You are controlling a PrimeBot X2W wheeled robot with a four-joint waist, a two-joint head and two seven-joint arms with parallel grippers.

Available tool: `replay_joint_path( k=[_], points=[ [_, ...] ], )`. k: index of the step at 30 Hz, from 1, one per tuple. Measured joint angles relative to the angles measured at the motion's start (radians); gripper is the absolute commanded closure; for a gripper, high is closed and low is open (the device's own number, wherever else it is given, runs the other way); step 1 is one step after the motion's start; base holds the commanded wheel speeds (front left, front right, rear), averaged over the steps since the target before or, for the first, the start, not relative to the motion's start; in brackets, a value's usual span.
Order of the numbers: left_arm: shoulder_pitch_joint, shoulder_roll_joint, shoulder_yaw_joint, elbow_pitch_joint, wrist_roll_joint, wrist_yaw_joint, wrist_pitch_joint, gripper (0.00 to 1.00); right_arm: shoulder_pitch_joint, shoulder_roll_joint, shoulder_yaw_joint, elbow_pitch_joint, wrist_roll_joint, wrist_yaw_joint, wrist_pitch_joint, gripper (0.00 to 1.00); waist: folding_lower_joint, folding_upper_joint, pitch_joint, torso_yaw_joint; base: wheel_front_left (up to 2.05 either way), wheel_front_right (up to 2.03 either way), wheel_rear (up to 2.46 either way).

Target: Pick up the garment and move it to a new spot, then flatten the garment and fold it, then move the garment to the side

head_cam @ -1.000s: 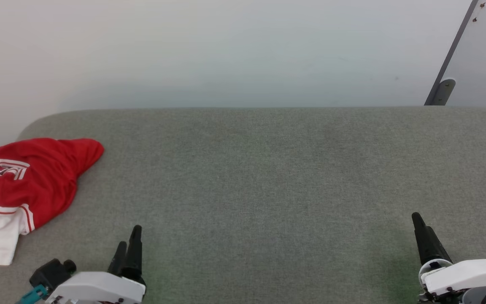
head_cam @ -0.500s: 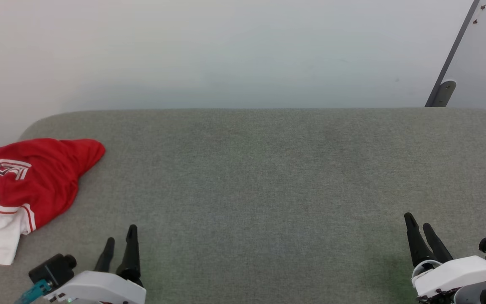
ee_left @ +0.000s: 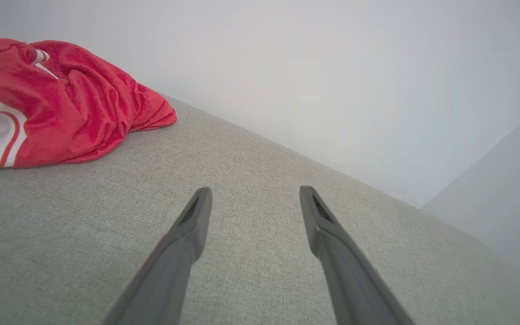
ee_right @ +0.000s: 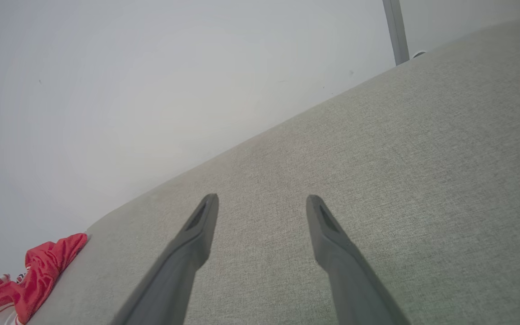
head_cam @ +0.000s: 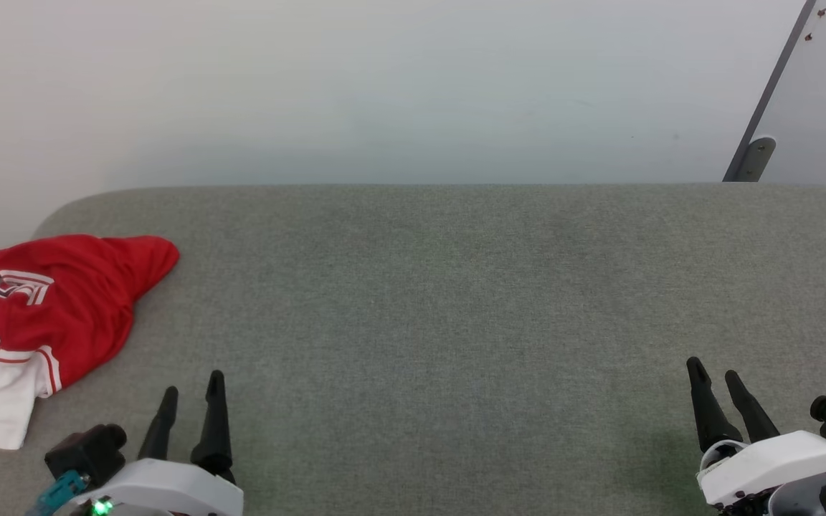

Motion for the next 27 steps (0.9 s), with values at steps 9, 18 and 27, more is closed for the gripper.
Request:
replay_joint_path(
  k=[9, 18, 27],
  points=[
    [0.002, -0.005, 0.017, -0.006, 0.095, -0.026, -0.022, 0.0, 0.0, -0.004, 0.0, -0.014, -0.077, 0.0, -0.009, 0.0, 0.0, 0.0, -0.002, -0.002, 0.0, 0.0, 0.0],
    [0.003, -0.015, 0.041, -0.007, 0.178, -0.053, -0.044, 0.0, 0.0, -0.007, -0.001, -0.025, -0.15, 0.0, -0.02, 0.0, 0.0, 0.0, -0.006, -0.003, 0.0, 0.0, 0.0],
    [0.005, -0.024, 0.055, -0.006, 0.257, -0.079, -0.062, 0.0, 0.0, -0.01, -0.001, -0.031, -0.213, 0.0, -0.032, 0.0, 0.0, 0.0, -0.009, -0.004, 0.0, 0.0, 0.0]
  ],
)
